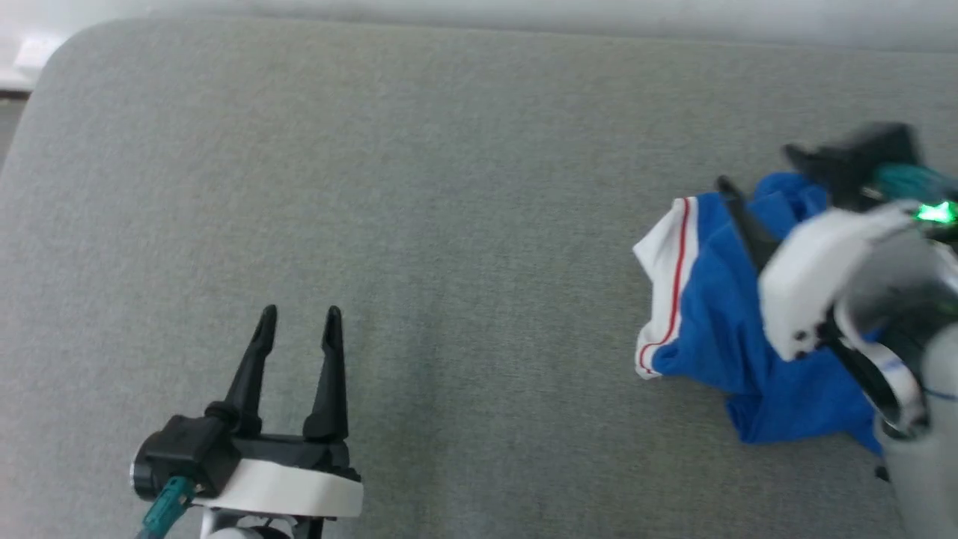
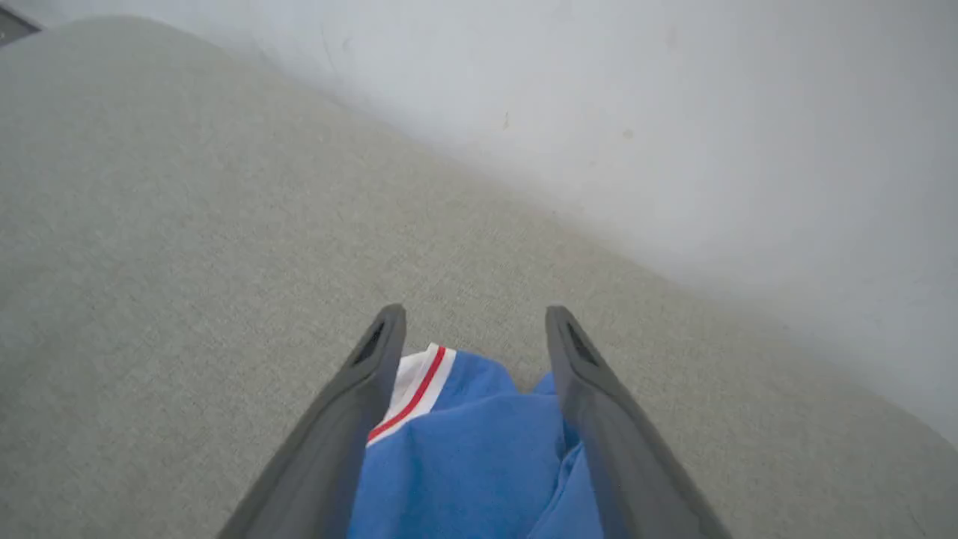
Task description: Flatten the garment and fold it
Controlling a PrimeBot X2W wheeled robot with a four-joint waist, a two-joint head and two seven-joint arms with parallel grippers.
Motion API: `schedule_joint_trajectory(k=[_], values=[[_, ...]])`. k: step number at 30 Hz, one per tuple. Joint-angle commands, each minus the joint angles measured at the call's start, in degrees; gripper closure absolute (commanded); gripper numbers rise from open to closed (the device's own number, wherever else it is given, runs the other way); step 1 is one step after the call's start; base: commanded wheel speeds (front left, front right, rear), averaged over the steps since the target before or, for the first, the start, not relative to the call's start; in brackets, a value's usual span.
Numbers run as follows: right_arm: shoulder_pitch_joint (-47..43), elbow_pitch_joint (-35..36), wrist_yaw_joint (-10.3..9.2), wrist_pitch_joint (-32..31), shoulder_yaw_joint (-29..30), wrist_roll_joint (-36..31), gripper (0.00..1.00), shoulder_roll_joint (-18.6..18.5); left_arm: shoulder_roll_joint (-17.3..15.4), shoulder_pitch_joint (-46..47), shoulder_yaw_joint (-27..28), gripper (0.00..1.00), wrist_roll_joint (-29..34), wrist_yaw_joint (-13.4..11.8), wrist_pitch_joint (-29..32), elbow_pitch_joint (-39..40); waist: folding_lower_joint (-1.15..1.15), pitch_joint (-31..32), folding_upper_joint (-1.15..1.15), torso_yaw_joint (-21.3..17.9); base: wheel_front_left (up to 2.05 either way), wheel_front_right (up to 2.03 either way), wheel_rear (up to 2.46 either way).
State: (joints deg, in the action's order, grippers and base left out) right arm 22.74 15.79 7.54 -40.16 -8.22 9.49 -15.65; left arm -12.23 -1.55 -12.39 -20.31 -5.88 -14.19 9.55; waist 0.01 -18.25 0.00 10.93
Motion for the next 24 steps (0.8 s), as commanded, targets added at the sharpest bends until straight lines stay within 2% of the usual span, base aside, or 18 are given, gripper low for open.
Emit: schedule_joint_trajectory(k=[1,4,6,9,15,16,17,20,24], values=[[1.2,-1.6,-0.05,-2.0,-0.9,0.4,0.0,-0.1,0.5,1.2,-0.2,0.0,-0.3,0.4,-0.4,-0.4,-0.01,-2.5,0.0,2.8,0.0,0.0,0.0],[4.0,-6.5,-0.05,-10.3,-4.4,1.2,0.0,-0.4,1.4,1.7,-0.6,0.0,-0.3,0.8,-0.6,-1.1,-0.01,-3.8,0.0,4.4,0.0,0.0,0.0],[5.7,-8.8,-0.05,-13.4,-6.2,0.9,0.0,-0.9,1.9,2.2,-0.7,0.0,-0.2,1.1,-0.6,-1.6,-0.01,-4.5,0.0,5.4,0.0,0.0,0.0],[7.0,-12.2,-0.05,-15.5,-8.3,0.4,0.0,-2.1,2.5,3.0,-1.0,0.0,0.0,1.7,-0.7,-2.4,-0.01,-5.2,0.0,6.7,0.0,0.0,0.0],[5.4,-18.2,-0.05,-21.5,-6.9,-1.6,0.0,-1.8,3.7,4.4,-1.1,0.0,0.5,2.7,-0.8,-4.1,-0.01,-4.9,0.0,8.2,0.0,0.0,0.0],[5.2,-18.2,-0.05,-21.6,-6.7,-1.7,0.03,-1.4,3.8,4.5,-1.1,0.0,0.5,2.8,-0.8,-4.2,-0.01,-4.7,0.0,8.2,0.0,0.0,0.0],[5.2,-18.2,-0.05,-21.3,-6.5,-1.9,0.44,-1.2,4.0,4.6,-1.0,0.0,0.6,2.9,-0.8,-4.5,-0.01,-4.4,0.0,8.2,0.0,0.0,0.0],[5.8,-17.2,-0.05,-18.6,-6.5,-1.8,1.0,-0.1,4.2,4.3,-0.6,0.0,0.9,3.2,-0.8,-5.1,-0.01,-2.9,0.0,8.0,0.0,0.0,0.0],[9.3,-15.0,-0.05,-12.7,-7.3,-0.4,1.0,2.3,4.2,3.6,-0.2,0.0,1.4,3.7,-0.8,-5.5,-0.01,-0.1,0.0,7.4,0.0,0.0,0.0]])
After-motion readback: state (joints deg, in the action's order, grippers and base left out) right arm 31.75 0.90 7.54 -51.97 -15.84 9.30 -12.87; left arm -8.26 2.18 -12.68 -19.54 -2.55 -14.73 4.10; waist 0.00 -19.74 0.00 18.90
